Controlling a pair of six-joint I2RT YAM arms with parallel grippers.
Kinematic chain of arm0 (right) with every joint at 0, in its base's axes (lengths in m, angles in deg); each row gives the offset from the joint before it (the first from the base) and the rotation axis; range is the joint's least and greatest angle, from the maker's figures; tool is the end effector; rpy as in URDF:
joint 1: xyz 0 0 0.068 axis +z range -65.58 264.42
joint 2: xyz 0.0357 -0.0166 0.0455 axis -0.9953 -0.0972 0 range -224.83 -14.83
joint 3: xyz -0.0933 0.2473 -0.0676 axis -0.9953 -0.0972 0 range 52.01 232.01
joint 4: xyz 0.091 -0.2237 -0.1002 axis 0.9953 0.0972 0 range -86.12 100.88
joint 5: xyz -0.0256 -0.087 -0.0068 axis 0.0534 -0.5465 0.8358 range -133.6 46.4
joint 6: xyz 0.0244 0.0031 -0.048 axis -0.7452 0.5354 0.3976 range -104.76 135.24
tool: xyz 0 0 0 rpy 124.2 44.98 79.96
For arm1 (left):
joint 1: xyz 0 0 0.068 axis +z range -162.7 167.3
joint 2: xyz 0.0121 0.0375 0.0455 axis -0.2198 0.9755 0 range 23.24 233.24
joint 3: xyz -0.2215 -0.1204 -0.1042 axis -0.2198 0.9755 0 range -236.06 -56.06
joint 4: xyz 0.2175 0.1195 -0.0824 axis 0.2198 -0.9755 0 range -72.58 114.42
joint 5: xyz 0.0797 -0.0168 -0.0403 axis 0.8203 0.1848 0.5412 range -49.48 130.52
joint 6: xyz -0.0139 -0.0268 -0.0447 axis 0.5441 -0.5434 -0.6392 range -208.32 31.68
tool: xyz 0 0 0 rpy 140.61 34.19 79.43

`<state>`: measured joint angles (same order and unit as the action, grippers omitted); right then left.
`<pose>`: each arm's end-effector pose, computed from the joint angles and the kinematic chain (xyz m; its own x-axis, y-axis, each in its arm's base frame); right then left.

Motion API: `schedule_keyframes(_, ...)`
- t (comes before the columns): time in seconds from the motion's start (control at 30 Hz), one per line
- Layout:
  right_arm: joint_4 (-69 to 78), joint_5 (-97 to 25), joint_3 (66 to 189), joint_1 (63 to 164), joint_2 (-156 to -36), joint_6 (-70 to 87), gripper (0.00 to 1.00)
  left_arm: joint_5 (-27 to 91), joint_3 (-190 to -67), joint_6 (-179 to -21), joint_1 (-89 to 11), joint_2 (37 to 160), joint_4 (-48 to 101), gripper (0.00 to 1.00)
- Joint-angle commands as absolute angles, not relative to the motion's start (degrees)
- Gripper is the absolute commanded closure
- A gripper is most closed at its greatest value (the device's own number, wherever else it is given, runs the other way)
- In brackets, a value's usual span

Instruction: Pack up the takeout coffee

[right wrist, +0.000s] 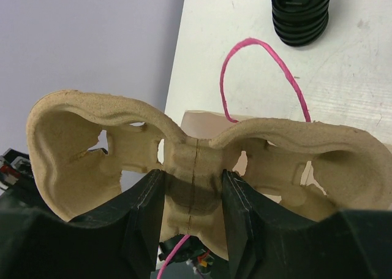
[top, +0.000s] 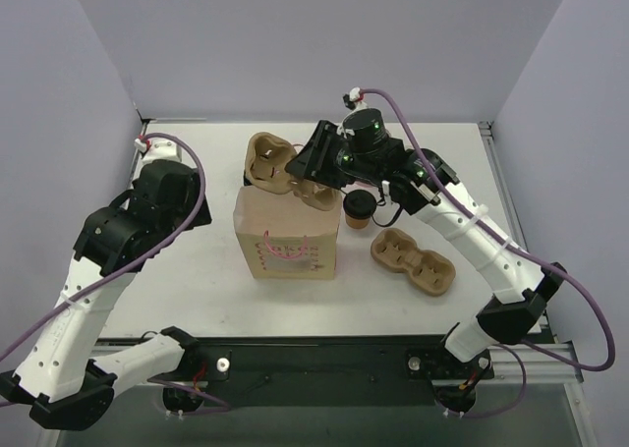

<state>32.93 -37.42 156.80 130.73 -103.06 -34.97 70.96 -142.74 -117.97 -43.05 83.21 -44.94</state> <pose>0.2295 0.2459 0.4811 -0.7038 0.3693 -0.6069 -0.3917 0.5111 0.7651 0.1444 -0.0636 0.4348 -0.5646 -0.1638 -0.8090 -0.1901 0.9796 -0.0657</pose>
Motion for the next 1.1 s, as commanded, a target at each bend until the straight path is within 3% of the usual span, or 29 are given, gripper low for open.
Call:
schedule_keyframes(0.0, 29.01, -36.22, 154.06, 131.71, -101.49, -38.55, 0.65, 74.97, -144.30, -118.38, -43.90, 82.13, -45.37, 0.31)
schedule_keyframes(0.67, 38.40, -41.14, 148.95, 133.73, -101.58, -36.35, 0.65, 74.01, -143.16, -116.97, -46.27, 82.66, -44.05, 0.31)
schedule_keyframes(1.07, 44.83, -43.42, 150.80, 134.87, -104.04, -33.89, 0.65, 62.06, -144.48, -115.04, -46.18, 83.97, -39.48, 0.32)
